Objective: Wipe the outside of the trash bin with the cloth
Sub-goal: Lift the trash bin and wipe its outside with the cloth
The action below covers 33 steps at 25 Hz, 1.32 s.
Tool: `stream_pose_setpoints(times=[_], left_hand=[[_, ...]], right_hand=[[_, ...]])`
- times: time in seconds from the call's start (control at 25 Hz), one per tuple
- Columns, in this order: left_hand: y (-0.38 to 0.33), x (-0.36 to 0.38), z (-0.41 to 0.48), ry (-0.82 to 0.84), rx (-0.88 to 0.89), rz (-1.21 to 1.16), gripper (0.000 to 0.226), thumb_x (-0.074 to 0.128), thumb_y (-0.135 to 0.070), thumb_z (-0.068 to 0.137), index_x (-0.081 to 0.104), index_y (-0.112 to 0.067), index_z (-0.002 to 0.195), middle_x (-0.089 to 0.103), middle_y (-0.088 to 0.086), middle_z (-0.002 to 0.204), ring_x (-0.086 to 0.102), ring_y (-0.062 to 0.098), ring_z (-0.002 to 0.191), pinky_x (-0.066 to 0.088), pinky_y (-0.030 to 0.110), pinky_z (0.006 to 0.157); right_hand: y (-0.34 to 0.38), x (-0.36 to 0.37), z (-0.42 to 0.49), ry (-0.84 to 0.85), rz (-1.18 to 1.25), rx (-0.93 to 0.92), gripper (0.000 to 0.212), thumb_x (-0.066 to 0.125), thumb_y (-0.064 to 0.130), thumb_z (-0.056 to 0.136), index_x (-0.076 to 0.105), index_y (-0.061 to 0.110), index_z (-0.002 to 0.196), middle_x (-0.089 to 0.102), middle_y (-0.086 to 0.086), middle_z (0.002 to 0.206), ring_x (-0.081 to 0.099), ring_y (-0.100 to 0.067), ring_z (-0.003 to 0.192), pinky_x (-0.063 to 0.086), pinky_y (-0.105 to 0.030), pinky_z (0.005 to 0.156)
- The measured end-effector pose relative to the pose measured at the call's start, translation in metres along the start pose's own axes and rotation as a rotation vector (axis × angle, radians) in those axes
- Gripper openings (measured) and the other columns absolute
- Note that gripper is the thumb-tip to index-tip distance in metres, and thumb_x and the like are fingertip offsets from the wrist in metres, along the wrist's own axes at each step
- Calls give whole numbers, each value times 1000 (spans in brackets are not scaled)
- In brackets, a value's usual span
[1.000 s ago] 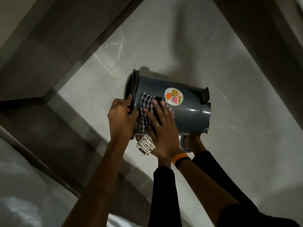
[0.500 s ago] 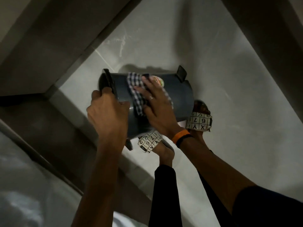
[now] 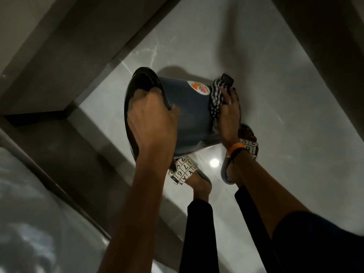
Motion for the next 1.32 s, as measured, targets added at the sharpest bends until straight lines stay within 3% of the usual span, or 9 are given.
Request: stream_pose_setpoints(times=[0.12, 0.24, 0.4, 0.52, 0.6, 0.76, 0.92, 1.12, 1.32], left_hand=[[-1, 8, 1, 153, 169, 12, 68, 73, -58, 78, 60, -21, 135, 46, 8, 143, 42, 31, 133, 45, 46, 102], [5, 31, -16, 439, 251, -148, 113, 63, -85, 59, 21, -45, 156, 4, -8, 166, 7, 36, 154, 32, 69, 111], [7, 51, -27, 495, 239, -267, 120, 59, -86, 62, -3, -48, 156, -21, -15, 166, -16, 40, 153, 19, 74, 112], [17, 45, -16, 419, 180, -403, 110, 68, -75, 70, 9, -46, 158, -13, -4, 169, -7, 31, 156, 17, 63, 122], [24, 42, -14, 347, 167, -485, 93, 73, -59, 80, 24, -42, 157, -1, 2, 167, 6, 23, 156, 24, 52, 124], [27, 33, -8, 202, 101, -552, 63, 65, -39, 95, 39, -37, 152, 13, 5, 164, 22, 17, 151, 30, 31, 119], [15, 31, -1, 132, 81, -515, 57, 56, -48, 99, 38, -38, 152, 19, 7, 158, 34, 22, 146, 36, 41, 119], [7, 26, 13, 100, -29, -457, 58, 46, -56, 101, 33, -39, 155, 21, 8, 155, 41, 27, 139, 36, 37, 113], [2, 26, 19, 224, -105, -496, 80, 54, -70, 88, 24, -42, 157, 15, 7, 158, 39, 29, 141, 35, 41, 117]], right_hand=[[11, -10, 49, 130, -35, -114, 49, 30, 36, 103, 59, 32, 142, 47, -1, 159, 40, -21, 149, 29, -45, 127], [14, -23, 71, 194, 86, -24, 37, 38, 32, 109, 62, 31, 137, 55, 6, 149, 48, -12, 136, 31, -31, 121], [36, -32, 22, 224, 111, -181, 48, 34, 32, 104, 50, 23, 148, 36, -6, 167, 28, -17, 156, 23, -38, 131], [45, -20, -64, 315, 80, -391, 51, 36, 19, 107, 32, 24, 158, 5, 10, 173, -3, -16, 162, 6, -51, 132], [37, -11, -86, 323, 45, -506, 53, 38, 17, 108, 30, 24, 159, 3, 8, 174, -6, -19, 163, 5, -63, 130], [-9, -15, -25, 105, 120, -205, 52, 30, 28, 106, 27, 32, 158, 5, -4, 175, 2, -23, 163, 15, -51, 132], [-19, -28, 1, 22, 302, 38, 57, 32, 27, 101, 29, 32, 158, 5, -1, 175, 6, -18, 161, 18, -58, 131], [44, -4, -66, 322, 229, -290, 57, 44, 21, 108, 24, 36, 159, -11, 9, 175, -13, -22, 162, 14, -65, 128], [56, 4, -76, 283, 154, -376, 63, 48, 21, 108, 17, 37, 160, -14, 16, 171, -17, -19, 162, 12, -60, 131]])
Point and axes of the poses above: each hand's wrist, its own z-axis towards the middle knuckle, its own x-axis out of the palm, y = z × x, the point moved 7 cm from there along z, towards the middle knuckle
